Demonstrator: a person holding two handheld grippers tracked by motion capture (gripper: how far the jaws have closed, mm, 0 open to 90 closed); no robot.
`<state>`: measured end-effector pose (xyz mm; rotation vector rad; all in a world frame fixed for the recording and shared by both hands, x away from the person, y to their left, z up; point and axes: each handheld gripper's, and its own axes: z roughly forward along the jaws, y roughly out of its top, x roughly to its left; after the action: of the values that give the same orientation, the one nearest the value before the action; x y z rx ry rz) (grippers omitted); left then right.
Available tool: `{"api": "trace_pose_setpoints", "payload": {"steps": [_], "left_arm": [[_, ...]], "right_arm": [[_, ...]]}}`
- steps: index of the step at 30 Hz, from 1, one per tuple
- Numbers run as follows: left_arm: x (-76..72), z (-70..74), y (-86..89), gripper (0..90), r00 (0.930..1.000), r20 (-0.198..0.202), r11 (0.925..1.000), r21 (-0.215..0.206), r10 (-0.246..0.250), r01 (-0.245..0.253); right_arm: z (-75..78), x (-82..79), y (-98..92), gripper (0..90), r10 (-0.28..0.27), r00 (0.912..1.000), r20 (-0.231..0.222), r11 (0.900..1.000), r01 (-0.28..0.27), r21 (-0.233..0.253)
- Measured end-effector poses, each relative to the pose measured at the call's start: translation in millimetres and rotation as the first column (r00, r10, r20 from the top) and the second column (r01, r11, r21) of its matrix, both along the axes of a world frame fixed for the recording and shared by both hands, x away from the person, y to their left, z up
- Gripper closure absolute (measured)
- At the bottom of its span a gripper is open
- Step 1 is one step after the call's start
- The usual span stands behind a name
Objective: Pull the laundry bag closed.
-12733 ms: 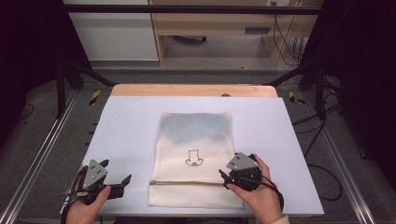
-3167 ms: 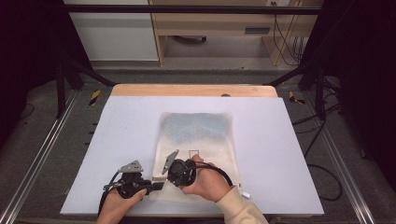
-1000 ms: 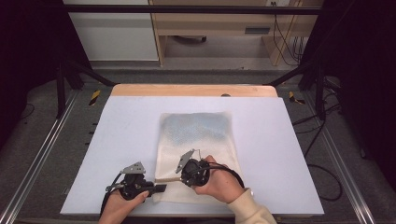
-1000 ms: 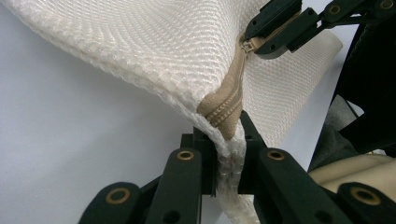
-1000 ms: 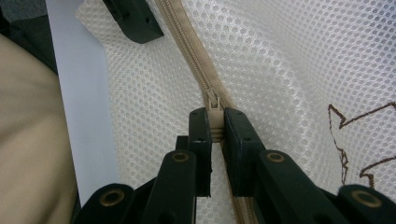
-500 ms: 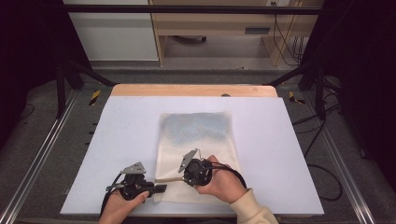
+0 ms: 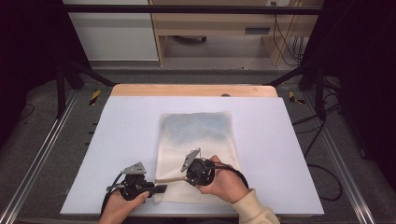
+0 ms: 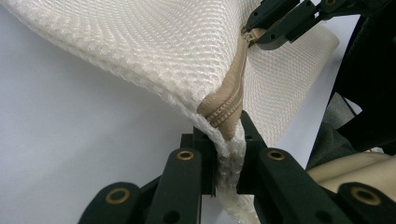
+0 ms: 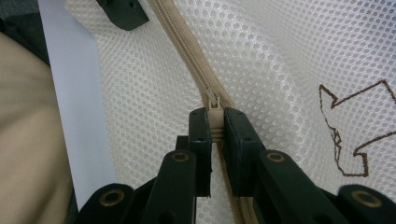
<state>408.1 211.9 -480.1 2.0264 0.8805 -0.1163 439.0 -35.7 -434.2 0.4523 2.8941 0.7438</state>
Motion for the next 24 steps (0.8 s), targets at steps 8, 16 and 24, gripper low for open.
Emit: {"api": "trace_pose_setpoints", "payload": {"steps": [8,16,24], "left_arm": [[0.0,0.0,0.2,82.4,1.0,0.0,1.0,0.0,0.001,-0.001],[-0.1,-0.2,0.0,82.4,1.0,0.001,1.0,0.004,0.0,0.0],[-0.1,-0.1,-0.1,82.4,1.0,0.002,1.0,0.004,0.0,0.0]], "right_arm": [[0.6,-0.2,-4.3,81.9,-0.009,1.0,-0.001,1.0,0.009,-0.005],[-0.2,-1.3,-7.8,82.0,-0.016,0.9999,0.001,1.0,0.016,-0.002],[-1.3,-3.1,-10.6,81.9,-0.013,0.9998,0.012,1.0,0.013,0.02]]}}
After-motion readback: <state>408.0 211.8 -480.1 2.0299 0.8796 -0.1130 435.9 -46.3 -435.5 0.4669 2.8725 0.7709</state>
